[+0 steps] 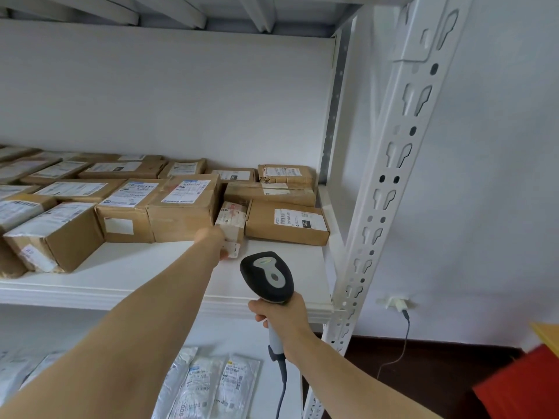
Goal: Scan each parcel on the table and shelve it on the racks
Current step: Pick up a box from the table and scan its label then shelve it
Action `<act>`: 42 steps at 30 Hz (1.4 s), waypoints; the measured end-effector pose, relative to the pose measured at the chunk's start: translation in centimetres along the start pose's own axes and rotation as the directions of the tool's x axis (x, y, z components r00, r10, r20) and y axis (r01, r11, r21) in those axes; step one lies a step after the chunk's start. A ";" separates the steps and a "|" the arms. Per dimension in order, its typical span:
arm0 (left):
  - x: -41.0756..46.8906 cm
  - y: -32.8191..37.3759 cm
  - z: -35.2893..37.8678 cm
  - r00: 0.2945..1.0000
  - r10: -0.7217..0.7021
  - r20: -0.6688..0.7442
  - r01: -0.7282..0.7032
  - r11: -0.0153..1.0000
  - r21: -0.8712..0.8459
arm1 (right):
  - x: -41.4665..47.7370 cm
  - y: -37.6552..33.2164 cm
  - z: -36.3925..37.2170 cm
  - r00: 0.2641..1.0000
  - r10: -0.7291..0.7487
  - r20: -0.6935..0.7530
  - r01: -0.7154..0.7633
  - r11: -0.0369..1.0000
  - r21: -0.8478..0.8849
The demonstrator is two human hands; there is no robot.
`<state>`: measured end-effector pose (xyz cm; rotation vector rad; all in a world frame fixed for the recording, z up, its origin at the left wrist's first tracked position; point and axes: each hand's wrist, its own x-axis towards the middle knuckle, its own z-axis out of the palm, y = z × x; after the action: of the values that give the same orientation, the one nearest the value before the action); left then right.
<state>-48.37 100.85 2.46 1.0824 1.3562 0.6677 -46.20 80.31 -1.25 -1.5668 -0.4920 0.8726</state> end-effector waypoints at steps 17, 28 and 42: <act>0.4 -3.5 -1.2 0.689 0.598 0.411 -0.577 0.109 0.809 | 1.0 0.2 -0.6 0.999 0.018 -0.038 -0.017 0.999 0.027; -4.2 -8.0 -0.9 0.700 0.661 0.270 -0.446 0.110 0.888 | -2.2 2.6 -3.0 0.997 0.025 -0.070 -0.023 1.000 0.018; -29.0 -23.7 14.9 0.668 0.595 0.447 -0.618 0.109 0.778 | -18.1 10.3 -27.9 0.956 0.090 -0.280 -0.051 0.988 0.143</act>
<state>-43.11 62.33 -8.07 2.6937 1.1633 0.4290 -37.93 46.89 -6.52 -1.5613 -0.1664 0.7016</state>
